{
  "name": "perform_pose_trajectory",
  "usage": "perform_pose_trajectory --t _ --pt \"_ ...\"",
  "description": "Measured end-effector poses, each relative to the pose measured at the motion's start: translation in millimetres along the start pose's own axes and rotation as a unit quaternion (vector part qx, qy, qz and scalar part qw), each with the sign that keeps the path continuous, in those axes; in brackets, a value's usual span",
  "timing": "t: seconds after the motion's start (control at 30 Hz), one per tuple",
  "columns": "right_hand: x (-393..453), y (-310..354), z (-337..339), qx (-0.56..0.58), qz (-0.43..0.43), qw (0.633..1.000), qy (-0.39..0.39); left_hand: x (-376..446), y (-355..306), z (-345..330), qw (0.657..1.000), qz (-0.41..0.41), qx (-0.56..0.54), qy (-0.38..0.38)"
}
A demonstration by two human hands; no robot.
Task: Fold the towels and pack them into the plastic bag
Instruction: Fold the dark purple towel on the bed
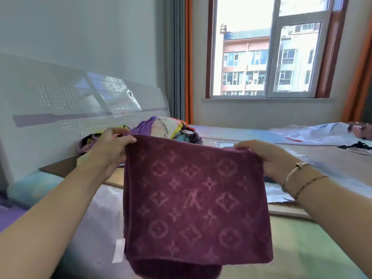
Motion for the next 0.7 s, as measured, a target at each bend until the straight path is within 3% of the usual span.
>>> perform_pose_trajectory --t 0.1,0.2,0.43,0.53,0.57,0.63,0.7 --pt "33 -11 -9 0.006 0.078 0.995 -0.056 21 35 18 0.999 0.024 0.039 -0.026" --pt "63 -18 -27 0.015 0.117 0.991 -0.066 50 63 27 0.997 0.033 0.061 -0.044" --pt "160 -5 -58 -0.026 0.194 0.969 -0.152 146 104 2 0.998 -0.007 0.062 -0.026" --pt "209 -4 -86 -0.074 0.176 0.979 -0.069 187 133 -13 0.997 0.009 0.082 0.005" --pt "221 -12 -94 -0.148 0.15 0.976 -0.051 194 147 -13 0.99 0.023 0.138 0.009" --pt "225 -25 -101 -0.36 0.16 0.917 -0.056 194 173 -4 0.949 0.031 0.315 0.004" --pt "202 -38 -116 -0.494 0.247 0.833 -0.025 179 183 1 0.906 -0.037 0.422 0.013"
Point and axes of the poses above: each hand's wrist, its own x-axis towards the middle knuckle, its own z-axis out of the back of the hand, y = z × x, the point moved 9 cm from there along x, towards the middle knuckle, and after that the axes turned 7 degrees about -y, right-handed, at the moved point
